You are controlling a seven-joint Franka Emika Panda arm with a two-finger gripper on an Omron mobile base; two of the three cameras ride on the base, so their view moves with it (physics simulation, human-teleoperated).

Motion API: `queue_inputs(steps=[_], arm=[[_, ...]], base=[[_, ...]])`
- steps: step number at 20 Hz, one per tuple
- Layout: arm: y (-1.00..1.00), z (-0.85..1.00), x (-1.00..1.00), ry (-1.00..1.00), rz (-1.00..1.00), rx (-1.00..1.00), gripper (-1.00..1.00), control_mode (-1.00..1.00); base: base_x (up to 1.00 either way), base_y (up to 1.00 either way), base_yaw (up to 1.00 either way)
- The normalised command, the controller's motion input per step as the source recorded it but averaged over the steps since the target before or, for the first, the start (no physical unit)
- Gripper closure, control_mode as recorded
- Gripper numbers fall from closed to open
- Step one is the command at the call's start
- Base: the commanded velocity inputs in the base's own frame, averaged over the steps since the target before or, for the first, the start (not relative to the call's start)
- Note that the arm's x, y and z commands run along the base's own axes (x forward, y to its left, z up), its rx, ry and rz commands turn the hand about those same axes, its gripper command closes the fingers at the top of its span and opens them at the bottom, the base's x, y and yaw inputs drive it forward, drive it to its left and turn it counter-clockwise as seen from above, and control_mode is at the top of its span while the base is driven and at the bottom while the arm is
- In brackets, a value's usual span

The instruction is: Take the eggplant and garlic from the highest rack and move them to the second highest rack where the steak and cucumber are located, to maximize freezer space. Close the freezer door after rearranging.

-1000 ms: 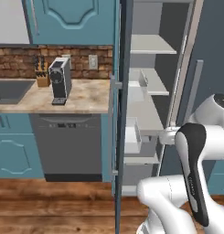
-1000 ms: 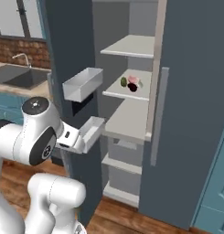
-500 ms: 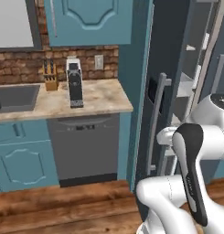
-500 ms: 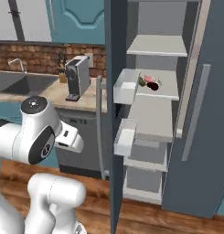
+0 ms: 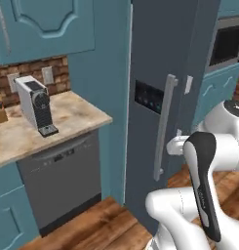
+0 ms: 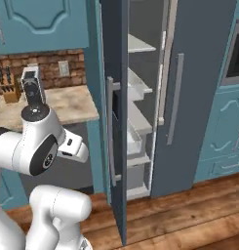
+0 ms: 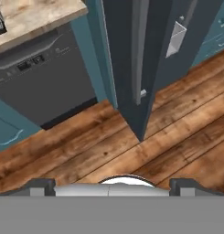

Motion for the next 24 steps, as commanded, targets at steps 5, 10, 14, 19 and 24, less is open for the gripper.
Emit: queue_inputs(steps=[5, 10, 14, 19, 24], arm=[[0.00, 0.00, 0.00, 0.00, 0.00, 0.00, -1.00, 1.00], [0.00, 0.00, 0.00, 0.00, 0.00, 0.00, -1.00, 1.00], [0.00, 0.00, 0.00, 0.00, 0.00, 0.00, -1.00, 1.00], [0.00, 0.00, 0.00, 0.00, 0.00, 0.00, -1.00, 1.00], [0.00, 0.00, 0.00, 0.00, 0.00, 0.00, -1.00, 1.00]], base=[[0.29, 0.99, -0.75], [0.42, 1.00, -0.67], [0.48, 0.81, -0.55], [0.54, 0.46, -0.40], [0.64, 0.34, -0.34]])
